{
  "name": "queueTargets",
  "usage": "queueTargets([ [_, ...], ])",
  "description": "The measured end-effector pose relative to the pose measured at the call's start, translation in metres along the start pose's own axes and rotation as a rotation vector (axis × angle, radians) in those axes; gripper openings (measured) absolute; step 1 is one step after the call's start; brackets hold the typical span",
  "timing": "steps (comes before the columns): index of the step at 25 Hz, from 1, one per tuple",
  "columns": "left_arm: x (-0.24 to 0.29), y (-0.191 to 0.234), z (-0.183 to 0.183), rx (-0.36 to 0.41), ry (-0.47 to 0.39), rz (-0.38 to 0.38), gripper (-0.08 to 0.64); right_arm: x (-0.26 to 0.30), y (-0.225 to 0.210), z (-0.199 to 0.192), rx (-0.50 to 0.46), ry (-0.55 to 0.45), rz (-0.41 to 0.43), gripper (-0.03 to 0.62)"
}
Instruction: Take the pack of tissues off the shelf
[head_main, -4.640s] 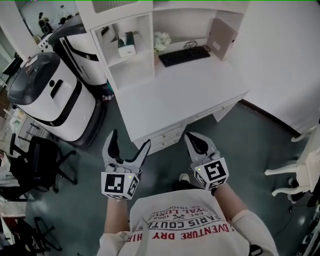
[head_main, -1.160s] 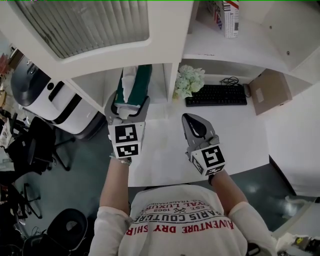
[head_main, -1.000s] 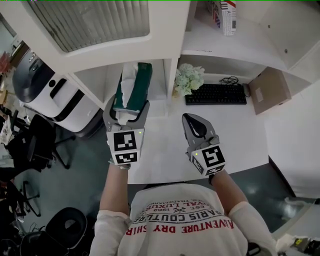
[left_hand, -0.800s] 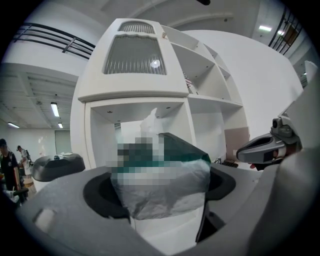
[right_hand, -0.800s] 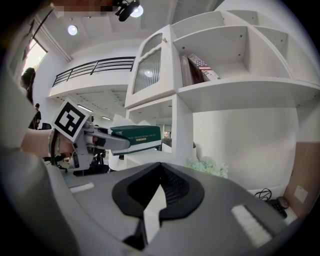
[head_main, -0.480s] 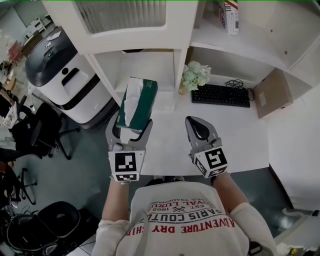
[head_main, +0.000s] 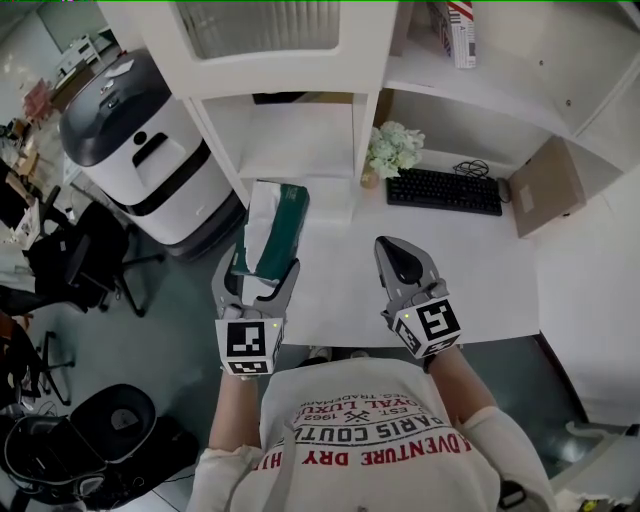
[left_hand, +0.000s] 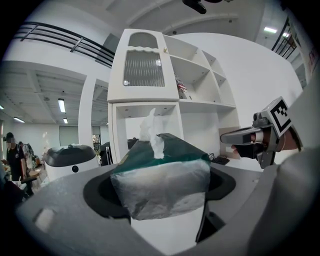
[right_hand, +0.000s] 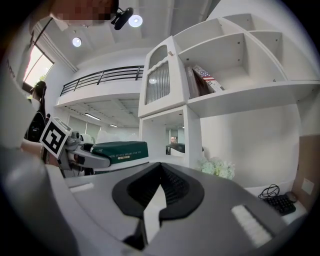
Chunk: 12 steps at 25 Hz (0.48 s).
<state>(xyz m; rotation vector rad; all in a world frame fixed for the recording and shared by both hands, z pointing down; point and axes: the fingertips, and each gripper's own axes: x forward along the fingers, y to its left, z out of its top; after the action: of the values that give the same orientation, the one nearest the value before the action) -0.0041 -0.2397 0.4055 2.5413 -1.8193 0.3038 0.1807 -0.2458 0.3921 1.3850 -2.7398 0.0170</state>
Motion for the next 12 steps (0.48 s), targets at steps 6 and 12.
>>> queueTargets([
  [6,-0.0024,-0.0041,-0.0017,0.009,-0.008,-0.015,0.423,-0.0031,0.0038,-0.0012,-0.026,0.006,0.005,-0.002],
  [12,-0.0014,-0.0025,0.0069,0.005,-0.030,-0.006,0.423,-0.0067,0.0038,0.0045,-0.051,-0.011,0.006,-0.002],
])
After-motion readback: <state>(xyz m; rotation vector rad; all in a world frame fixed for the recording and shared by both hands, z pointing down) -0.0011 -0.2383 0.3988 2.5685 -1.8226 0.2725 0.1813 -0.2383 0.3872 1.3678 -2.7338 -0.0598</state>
